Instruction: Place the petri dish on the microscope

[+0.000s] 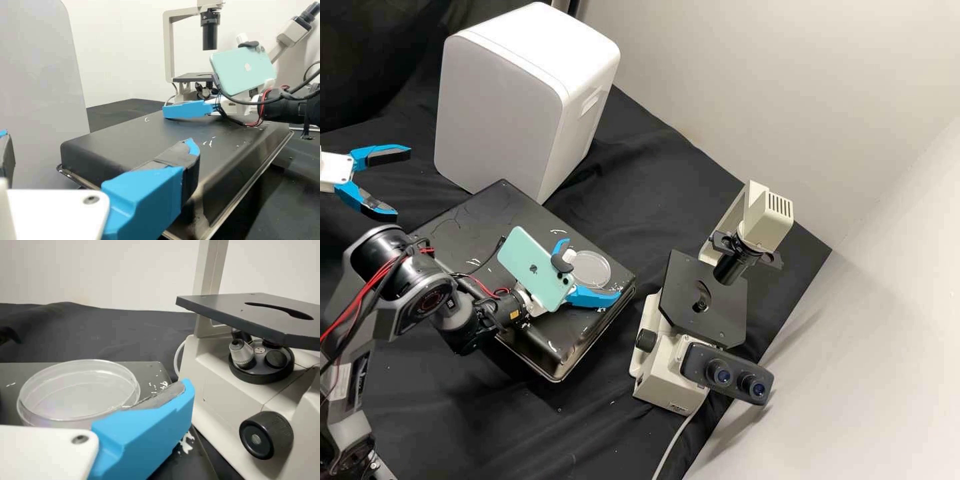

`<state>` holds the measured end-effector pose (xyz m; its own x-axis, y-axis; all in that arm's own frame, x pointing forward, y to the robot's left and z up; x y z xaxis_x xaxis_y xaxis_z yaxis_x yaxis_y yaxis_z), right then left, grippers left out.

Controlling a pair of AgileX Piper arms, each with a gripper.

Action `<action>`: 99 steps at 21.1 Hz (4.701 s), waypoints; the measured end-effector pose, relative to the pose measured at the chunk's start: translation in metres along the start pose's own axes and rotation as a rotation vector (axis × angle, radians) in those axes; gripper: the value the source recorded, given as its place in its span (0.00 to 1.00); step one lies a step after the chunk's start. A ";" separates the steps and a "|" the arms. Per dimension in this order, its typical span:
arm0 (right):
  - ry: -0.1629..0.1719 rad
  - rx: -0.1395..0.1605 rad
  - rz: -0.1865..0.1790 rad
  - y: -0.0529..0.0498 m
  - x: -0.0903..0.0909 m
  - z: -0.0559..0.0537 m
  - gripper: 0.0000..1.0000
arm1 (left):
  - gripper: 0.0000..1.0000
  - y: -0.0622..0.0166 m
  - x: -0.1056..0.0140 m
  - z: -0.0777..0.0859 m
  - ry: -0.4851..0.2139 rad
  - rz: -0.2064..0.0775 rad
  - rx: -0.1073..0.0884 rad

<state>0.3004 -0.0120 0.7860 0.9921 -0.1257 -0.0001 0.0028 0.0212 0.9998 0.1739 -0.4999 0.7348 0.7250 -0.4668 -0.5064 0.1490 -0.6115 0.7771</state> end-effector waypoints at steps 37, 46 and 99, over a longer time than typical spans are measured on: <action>-0.023 -0.007 -0.008 -0.011 0.002 0.001 0.00 | 1.00 0.0004 0.000 0.000 0.000 0.002 0.001; -0.022 -0.008 -0.008 -0.009 0.003 0.002 0.00 | 1.00 0.0001 0.000 0.000 0.000 0.000 0.000; 0.038 0.100 0.298 0.077 -0.059 -0.007 0.00 | 1.00 -0.0028 0.002 -0.001 0.000 -0.010 -0.009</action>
<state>0.2429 0.0044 0.8627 0.9513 -0.0911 0.2946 -0.2996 -0.0467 0.9529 0.1759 -0.4983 0.7321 0.7236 -0.4602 -0.5144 0.1624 -0.6108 0.7749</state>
